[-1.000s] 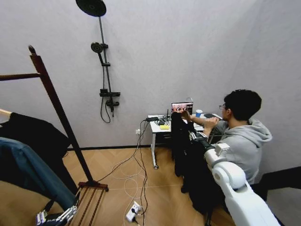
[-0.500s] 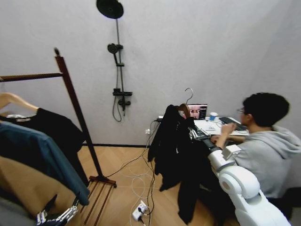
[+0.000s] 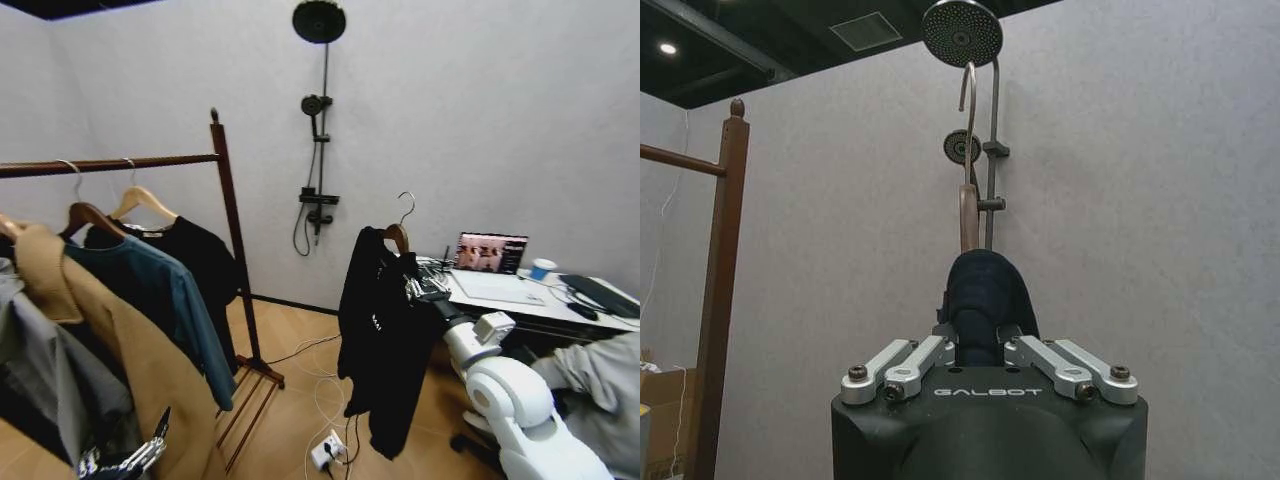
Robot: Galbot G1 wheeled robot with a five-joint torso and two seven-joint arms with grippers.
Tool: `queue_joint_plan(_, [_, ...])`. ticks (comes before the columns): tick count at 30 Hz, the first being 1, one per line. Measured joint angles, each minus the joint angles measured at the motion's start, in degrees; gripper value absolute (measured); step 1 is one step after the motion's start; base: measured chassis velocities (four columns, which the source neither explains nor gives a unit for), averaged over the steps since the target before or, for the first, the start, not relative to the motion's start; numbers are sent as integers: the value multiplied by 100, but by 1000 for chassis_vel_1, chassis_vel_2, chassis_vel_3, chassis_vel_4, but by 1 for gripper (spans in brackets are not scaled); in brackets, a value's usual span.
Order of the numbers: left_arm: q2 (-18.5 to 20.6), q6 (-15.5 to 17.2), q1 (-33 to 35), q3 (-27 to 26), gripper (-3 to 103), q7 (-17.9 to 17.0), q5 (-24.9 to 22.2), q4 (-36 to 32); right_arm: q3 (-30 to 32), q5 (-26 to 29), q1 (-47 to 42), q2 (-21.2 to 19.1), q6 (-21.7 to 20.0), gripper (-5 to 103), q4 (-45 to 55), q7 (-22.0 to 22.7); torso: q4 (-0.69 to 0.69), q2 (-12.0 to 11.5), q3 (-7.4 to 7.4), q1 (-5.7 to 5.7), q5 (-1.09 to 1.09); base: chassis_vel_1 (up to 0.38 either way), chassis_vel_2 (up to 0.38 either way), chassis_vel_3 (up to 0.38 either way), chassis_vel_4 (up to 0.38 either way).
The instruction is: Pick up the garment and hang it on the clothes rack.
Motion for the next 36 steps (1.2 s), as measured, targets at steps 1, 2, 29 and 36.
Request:
queue_joint_plan(1, [0, 0, 0, 0, 100, 0, 0, 0, -3, -9, 0, 8, 2, 16, -2, -6, -2, 0, 0, 0, 0, -119, 96, 121, -123])
queue_joint_plan(2, [0, 0, 0, 0, 100, 0, 0, 0, -4, -18, -2, 14, 6, 16, -2, -13, -1, 0, 0, 0, 0, -149, 130, 137, -143])
queue_joint_plan(29, [0, 0, 0, 0, 100, 4, 0, 0, -90, -105, 66, 63, -4, 16, -220, -114, -2, 0, 0, 0, 1, -19, 92, 90, -32])
queue_joint_plan(36, [0, 0, 0, 0, 100, 2, 0, 0, -87, -32, 115, 54, 0, 16, -324, -155, 0, 0, 1, 2, 0, 95, 104, 115, 96])
